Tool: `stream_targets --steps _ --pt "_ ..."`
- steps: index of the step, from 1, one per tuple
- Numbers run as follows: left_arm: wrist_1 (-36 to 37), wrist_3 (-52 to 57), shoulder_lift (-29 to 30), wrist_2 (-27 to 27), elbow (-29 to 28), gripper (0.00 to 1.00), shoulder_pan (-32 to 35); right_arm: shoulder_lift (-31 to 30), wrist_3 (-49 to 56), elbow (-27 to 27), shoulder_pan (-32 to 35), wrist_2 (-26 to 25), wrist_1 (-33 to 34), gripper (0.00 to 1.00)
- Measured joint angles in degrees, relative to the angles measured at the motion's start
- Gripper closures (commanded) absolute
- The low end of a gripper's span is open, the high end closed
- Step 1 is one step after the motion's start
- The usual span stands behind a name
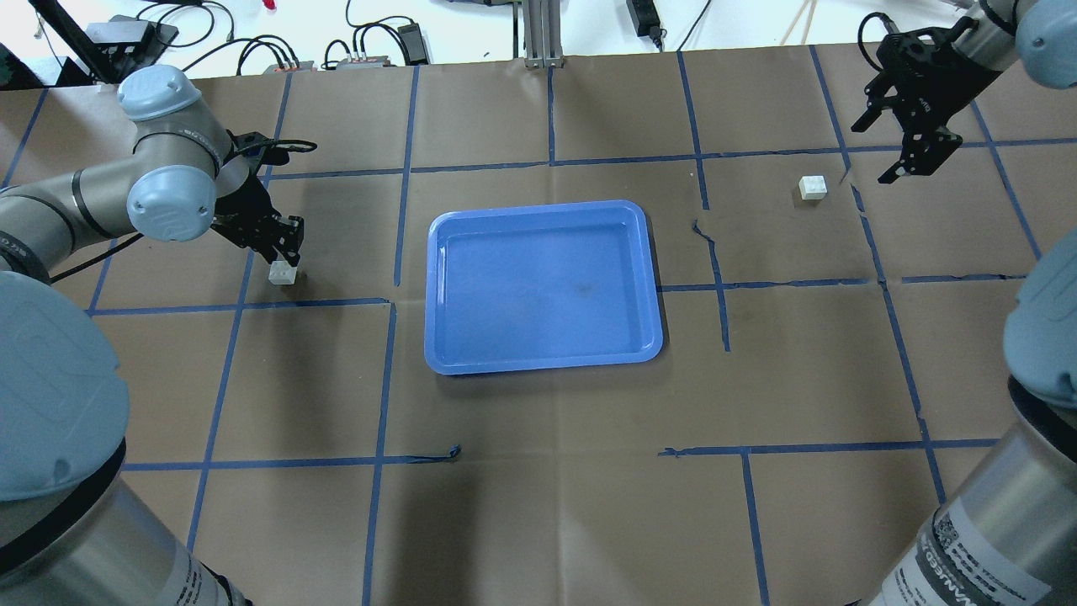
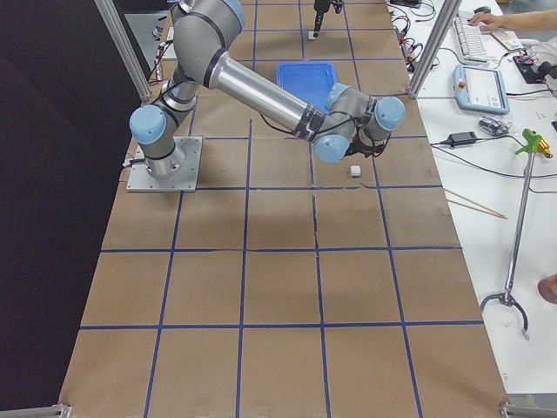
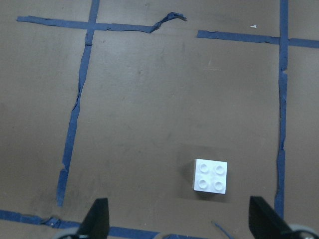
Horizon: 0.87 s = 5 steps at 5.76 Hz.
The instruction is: Assemble white blocks and place on blue tray
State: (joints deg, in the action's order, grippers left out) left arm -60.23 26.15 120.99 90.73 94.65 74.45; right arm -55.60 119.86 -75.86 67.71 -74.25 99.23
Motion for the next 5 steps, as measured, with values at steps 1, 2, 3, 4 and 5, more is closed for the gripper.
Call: stream_targets --steps 1,2,3,4,5 --pt "0.0 2.6 -0.5 0.0 -0.1 0.84 -0.2 2.1 -1.8 -0.2 0.0 1.2 1.9 0.00" --pt "0.1 8.8 -1.6 0.0 -0.1 0.84 -0.5 4.3 -3.3 -0.3 0.0 3.2 4.8 0.00" --pt "0.2 19.9 -2.8 -0.3 -0.1 0.84 -0.7 6.0 -4.0 -0.4 0.0 4.9 7.2 0.00" --pt "0.3 34.1 -3.6 -0.6 -0.2 0.84 -0.7 7.3 -4.3 -0.4 0.0 5.6 8.2 0.00" --pt "0.7 48.9 -3.8 -0.7 -0.7 0.83 -0.5 8.1 -4.2 -0.6 0.0 5.9 8.5 0.00"
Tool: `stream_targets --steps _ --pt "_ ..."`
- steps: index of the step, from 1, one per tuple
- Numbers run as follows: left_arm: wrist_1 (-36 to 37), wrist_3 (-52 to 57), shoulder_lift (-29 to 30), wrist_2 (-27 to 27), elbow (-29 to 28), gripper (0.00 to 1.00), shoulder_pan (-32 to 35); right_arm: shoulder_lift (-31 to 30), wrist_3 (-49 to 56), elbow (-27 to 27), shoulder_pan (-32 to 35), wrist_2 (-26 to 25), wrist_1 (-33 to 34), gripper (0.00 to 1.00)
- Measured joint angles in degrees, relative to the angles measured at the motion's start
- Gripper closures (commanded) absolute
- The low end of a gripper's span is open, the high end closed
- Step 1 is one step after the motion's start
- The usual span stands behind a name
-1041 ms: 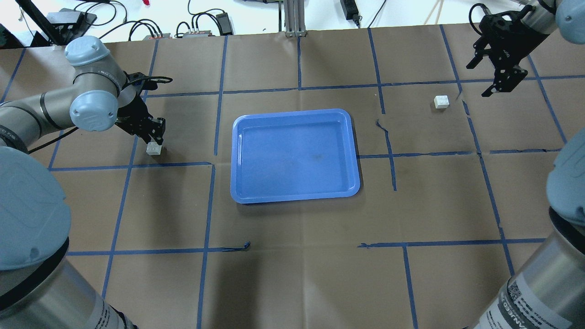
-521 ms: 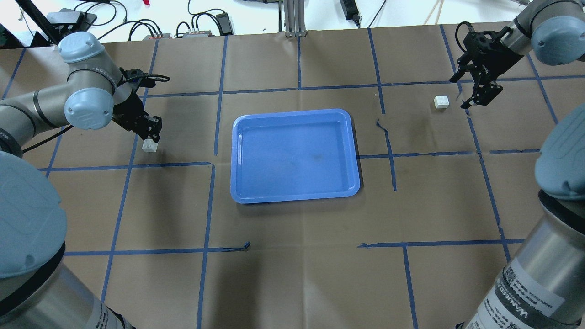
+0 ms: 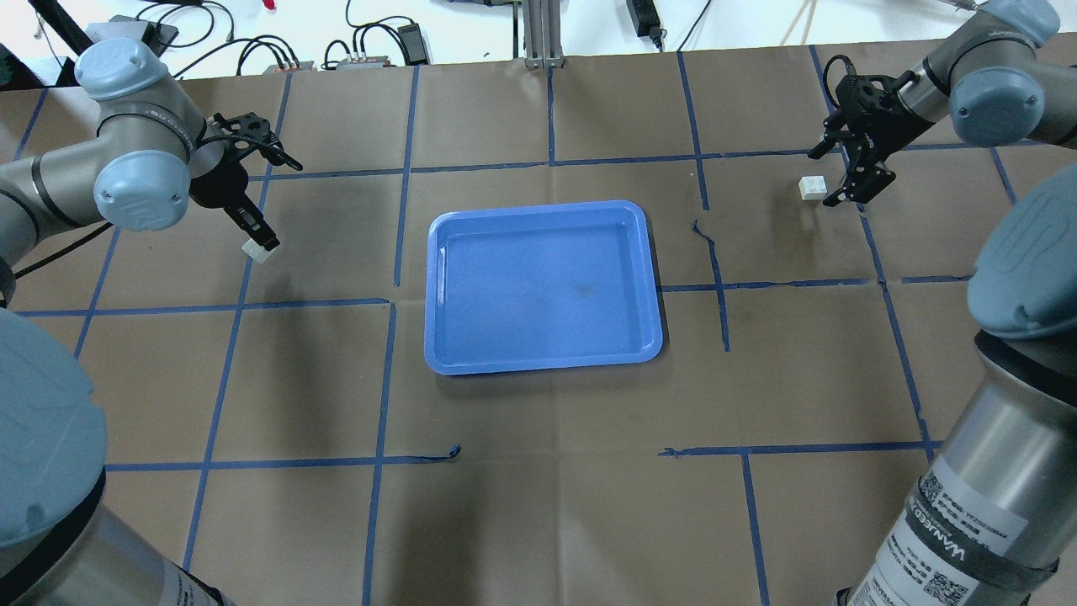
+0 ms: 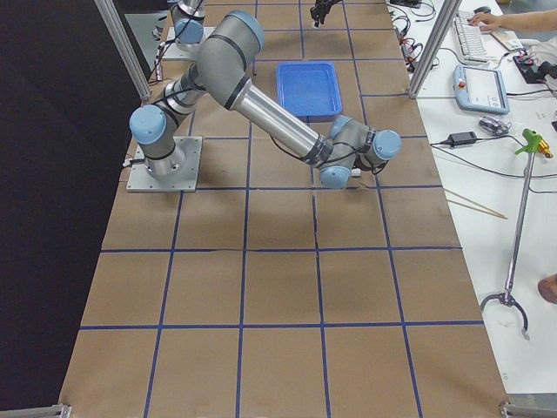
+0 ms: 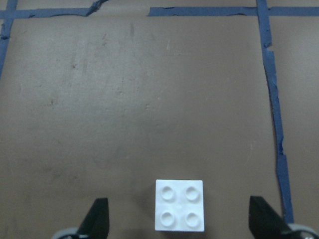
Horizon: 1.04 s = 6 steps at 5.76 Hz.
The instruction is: Assemble white blocks and place on blue tray
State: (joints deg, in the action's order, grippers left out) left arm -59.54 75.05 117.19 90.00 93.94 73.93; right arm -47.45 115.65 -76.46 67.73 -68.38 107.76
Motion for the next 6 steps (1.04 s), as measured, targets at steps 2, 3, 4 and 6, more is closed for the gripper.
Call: stream_targets --steps 2,3,4,6 --pt "1.6 21.1 0.0 -0.2 -0.6 0.81 1.2 0.4 0.2 -0.5 0.0 -0.2 0.2 0.09" --pt "2.4 26.3 -0.1 -0.2 -0.7 0.81 3.2 0.3 0.2 -0.5 0.0 -0.2 0.2 0.21" --pt "3.1 28.5 -0.2 -0.1 -0.8 0.81 6.4 0.3 0.2 -0.5 -0.1 -0.1 0.2 0.31" --pt "3.5 27.7 -0.3 0.1 -1.7 0.81 14.4 0.3 0.2 -0.5 -0.1 0.0 0.5 0.53"
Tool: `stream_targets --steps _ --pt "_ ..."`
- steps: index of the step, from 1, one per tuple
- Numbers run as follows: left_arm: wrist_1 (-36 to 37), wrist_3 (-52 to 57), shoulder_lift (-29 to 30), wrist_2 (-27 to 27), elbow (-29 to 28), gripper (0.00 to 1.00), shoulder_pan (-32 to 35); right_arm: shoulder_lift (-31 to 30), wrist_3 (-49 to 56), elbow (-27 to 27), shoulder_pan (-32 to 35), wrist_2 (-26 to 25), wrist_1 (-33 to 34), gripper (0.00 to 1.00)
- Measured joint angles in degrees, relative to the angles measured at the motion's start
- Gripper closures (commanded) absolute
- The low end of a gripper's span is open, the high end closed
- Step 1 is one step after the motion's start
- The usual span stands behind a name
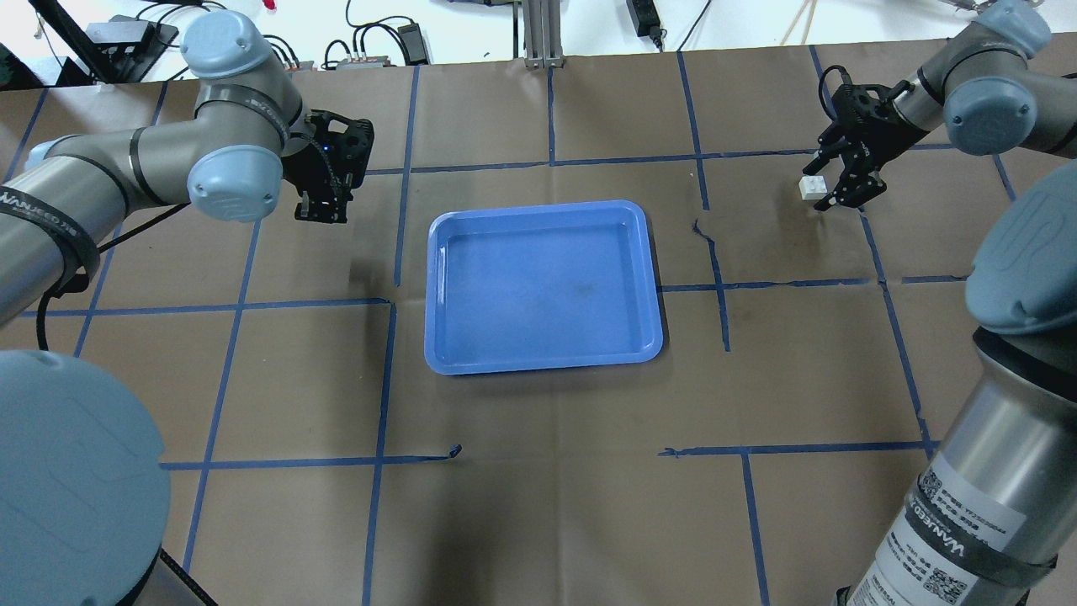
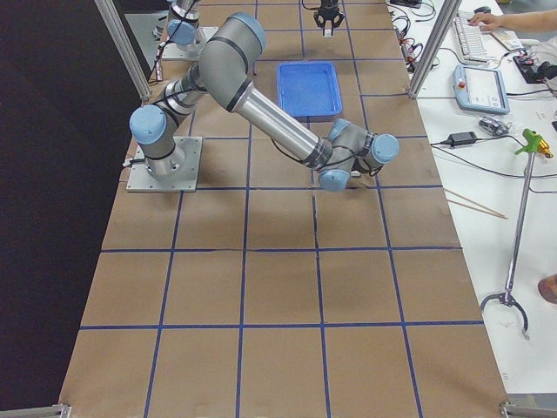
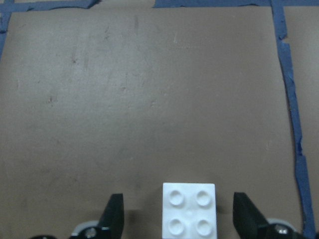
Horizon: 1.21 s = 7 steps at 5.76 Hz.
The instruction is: Assemble white blocks and place on blue tray
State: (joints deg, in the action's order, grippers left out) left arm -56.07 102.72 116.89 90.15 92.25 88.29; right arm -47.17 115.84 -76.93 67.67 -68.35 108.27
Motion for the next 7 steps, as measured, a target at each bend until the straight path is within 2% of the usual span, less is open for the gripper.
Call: stream_targets --steps 1,2,5,7 --pt "-0.4 -3.2 0.0 0.4 -1.6 0.81 5.1 0.0 0.0 0.0 0.0 0.0 0.7 0.64" --pt "-0.9 -6.3 0.1 0.5 -2.9 0.81 8.3 0.0 0.0 0.1 0.0 -0.1 1.3 0.70" --pt "-1.9 -13.4 0.4 0.7 -3.2 0.81 14.2 -0.4 -0.2 0.8 0.0 0.1 1.6 0.73" --pt "-3.3 -19.2 0.7 0.7 -1.3 0.81 18.1 -2.9 -0.6 1.5 0.1 -0.2 0.9 0.73"
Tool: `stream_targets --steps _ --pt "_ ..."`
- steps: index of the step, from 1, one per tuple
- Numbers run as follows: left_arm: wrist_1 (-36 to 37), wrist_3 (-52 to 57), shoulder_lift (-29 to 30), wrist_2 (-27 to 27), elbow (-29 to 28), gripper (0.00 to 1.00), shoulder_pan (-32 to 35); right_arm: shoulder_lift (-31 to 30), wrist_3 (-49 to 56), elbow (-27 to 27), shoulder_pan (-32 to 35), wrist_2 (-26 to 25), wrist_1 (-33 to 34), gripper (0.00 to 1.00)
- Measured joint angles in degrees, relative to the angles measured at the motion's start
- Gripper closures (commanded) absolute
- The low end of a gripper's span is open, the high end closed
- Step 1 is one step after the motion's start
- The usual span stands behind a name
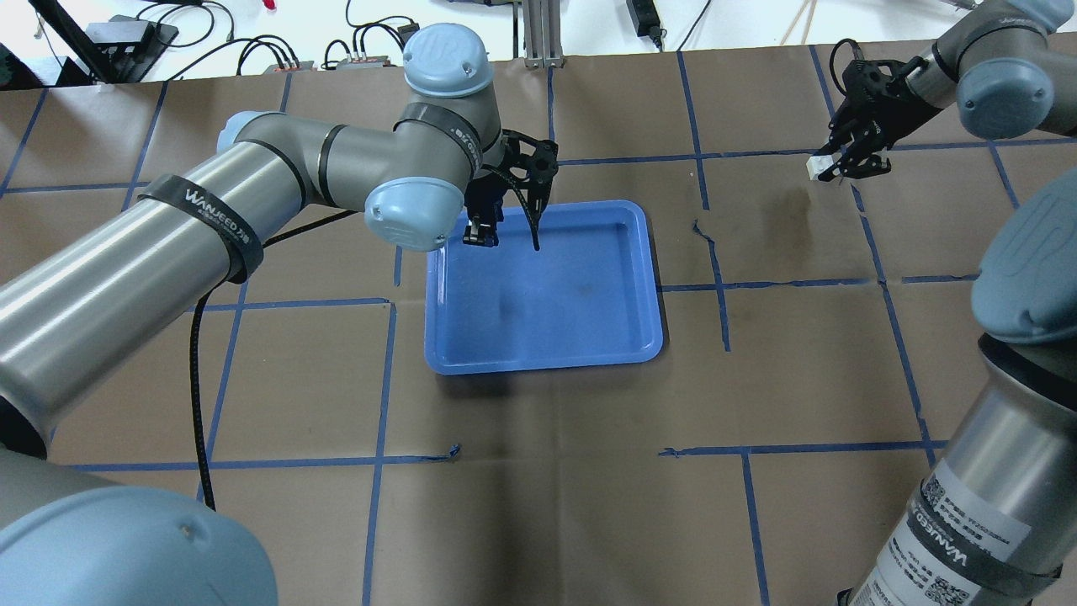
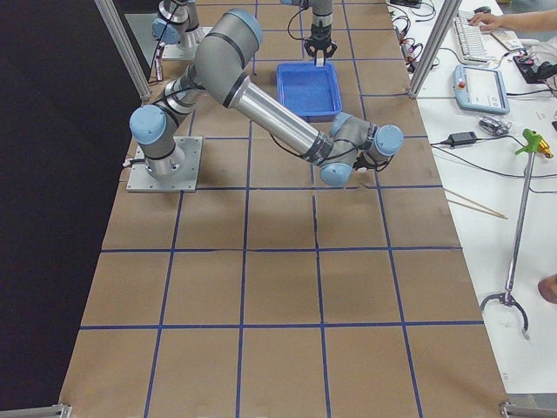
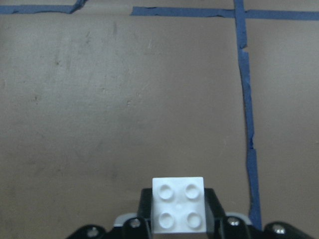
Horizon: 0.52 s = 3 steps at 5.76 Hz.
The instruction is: Assemble white blocks and place on blue tray
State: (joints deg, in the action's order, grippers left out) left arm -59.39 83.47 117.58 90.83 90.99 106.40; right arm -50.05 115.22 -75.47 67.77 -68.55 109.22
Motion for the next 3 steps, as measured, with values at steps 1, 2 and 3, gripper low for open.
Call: stream_targets --steps 1,2,3 --pt "-0.6 -1.9 -0.1 0.1 1.9 0.81 1.2 -2.0 0.0 0.0 0.1 -0.2 -1.9 0.74" --pt "-1.4 -2.7 -0.4 0.0 3.4 0.81 1.7 -4.3 0.0 -0.3 0.4 -0.1 -5.0 0.75" --pt "-1.7 -3.8 -0.3 -0.3 4.2 0.81 2.1 -7.4 0.1 -1.3 0.7 -0.1 -7.8 0.76"
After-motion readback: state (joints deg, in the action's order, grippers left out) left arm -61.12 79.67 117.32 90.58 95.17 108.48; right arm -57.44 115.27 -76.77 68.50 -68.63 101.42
